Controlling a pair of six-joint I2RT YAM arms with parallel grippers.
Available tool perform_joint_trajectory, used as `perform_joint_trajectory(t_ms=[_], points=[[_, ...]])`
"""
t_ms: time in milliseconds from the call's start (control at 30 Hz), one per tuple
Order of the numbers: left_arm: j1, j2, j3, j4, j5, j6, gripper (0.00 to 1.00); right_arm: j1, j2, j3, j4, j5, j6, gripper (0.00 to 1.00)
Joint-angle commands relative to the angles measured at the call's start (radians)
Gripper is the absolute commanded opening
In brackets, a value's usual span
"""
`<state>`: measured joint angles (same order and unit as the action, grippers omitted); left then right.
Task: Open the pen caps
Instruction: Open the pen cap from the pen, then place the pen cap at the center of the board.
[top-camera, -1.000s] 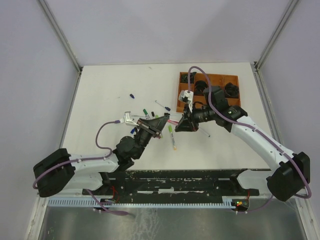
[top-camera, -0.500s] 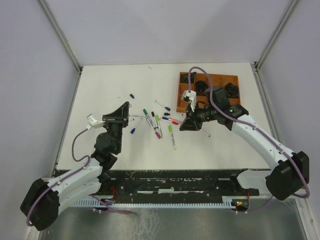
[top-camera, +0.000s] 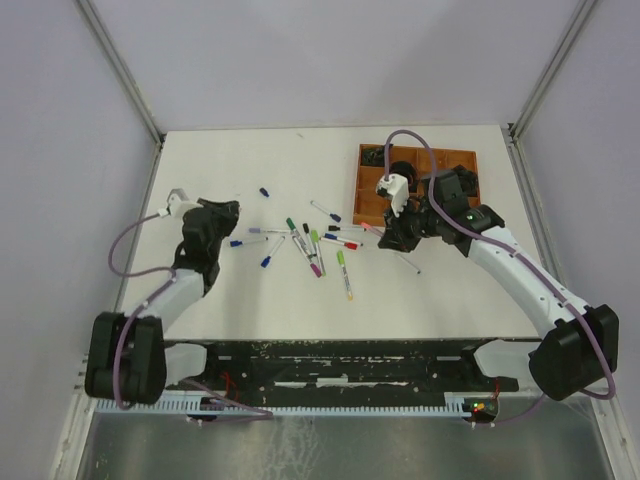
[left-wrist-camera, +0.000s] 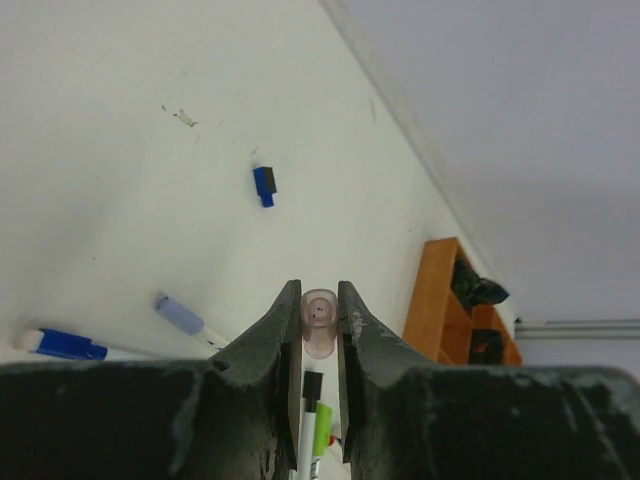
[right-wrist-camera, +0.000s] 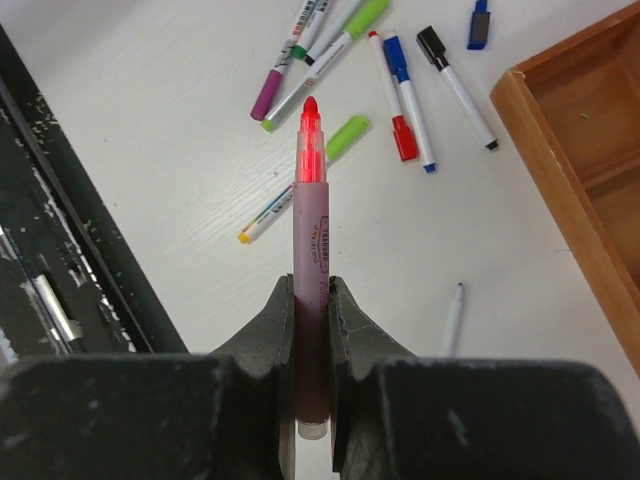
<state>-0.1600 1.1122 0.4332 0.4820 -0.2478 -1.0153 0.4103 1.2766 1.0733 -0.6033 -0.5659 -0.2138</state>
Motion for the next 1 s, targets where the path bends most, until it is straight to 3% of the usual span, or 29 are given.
perform_joint_trajectory(t_ms=[0, 133, 233, 467, 767, 967], points=[[0.089, 0.245, 0.192, -0.118, 0.325, 0.199, 0.03, -0.005, -0.005, 0.025, -0.016, 0.107, -0.048, 0.01], [0.144, 0.427, 0.279, -0.094, 0.427, 0.171, 0.03, -0.004, 0.011, 0.034, -0.034, 0.127, -0.069, 0.01], [0.148, 0.523, 0.335, -0.055, 0.418, 0.149, 0.03, -0.004, 0.025, 0.037, -0.042, 0.129, -0.075, 0.01], [0.148, 0.74, 0.533, -0.154, 0.414, 0.163, 0.05, -0.004, 0.069, 0.067, -0.092, 0.135, -0.096, 0.02], [0.148, 0.904, 0.705, -0.239, 0.406, 0.152, 0.11, -0.004, 0.072, 0.072, -0.104, 0.13, -0.105, 0.02], [0.148, 0.93, 0.735, -0.258, 0.406, 0.152, 0.11, -0.005, 0.072, 0.072, -0.11, 0.125, -0.109, 0.02]])
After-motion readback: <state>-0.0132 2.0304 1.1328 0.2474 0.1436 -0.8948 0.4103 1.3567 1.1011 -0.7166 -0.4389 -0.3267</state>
